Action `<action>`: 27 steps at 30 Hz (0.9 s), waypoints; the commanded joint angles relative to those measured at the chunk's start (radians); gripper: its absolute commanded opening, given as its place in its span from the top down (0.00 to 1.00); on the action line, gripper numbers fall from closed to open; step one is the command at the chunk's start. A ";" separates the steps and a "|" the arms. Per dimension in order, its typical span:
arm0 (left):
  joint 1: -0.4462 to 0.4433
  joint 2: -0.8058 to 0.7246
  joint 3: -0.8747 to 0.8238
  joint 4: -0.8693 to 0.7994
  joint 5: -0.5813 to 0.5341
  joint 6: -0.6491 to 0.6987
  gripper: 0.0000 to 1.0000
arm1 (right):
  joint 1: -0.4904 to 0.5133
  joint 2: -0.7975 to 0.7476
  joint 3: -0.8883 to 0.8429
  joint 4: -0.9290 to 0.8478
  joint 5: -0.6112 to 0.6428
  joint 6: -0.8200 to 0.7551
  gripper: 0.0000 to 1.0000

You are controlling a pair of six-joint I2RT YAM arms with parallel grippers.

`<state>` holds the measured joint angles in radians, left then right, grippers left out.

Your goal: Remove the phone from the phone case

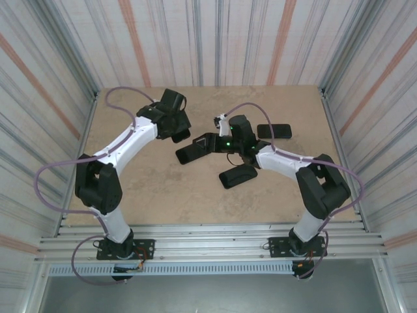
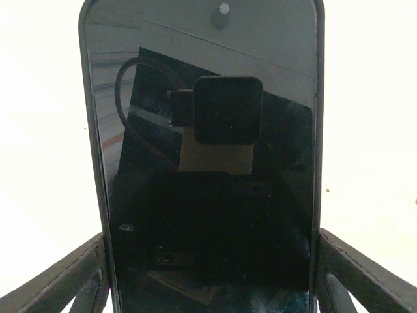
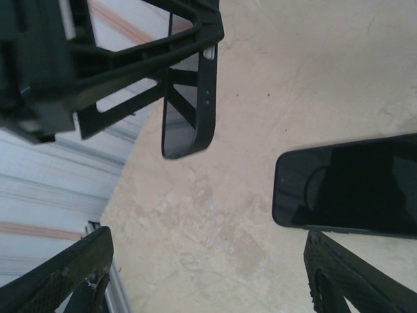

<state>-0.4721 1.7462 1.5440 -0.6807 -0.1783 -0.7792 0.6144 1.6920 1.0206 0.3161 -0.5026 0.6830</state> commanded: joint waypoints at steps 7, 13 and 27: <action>-0.052 -0.088 -0.007 0.046 -0.030 0.036 0.37 | 0.015 0.096 0.071 0.171 0.009 0.166 0.37; -0.071 -0.092 -0.016 0.059 -0.017 0.026 0.37 | 0.017 0.154 0.117 0.216 0.005 0.222 0.53; -0.073 -0.091 -0.013 0.073 -0.008 0.035 0.19 | 0.025 0.175 0.130 0.292 -0.022 0.292 0.94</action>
<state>-0.5350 1.7084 1.5230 -0.6327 -0.1761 -0.7620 0.6250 1.8603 1.1248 0.5716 -0.5110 0.9779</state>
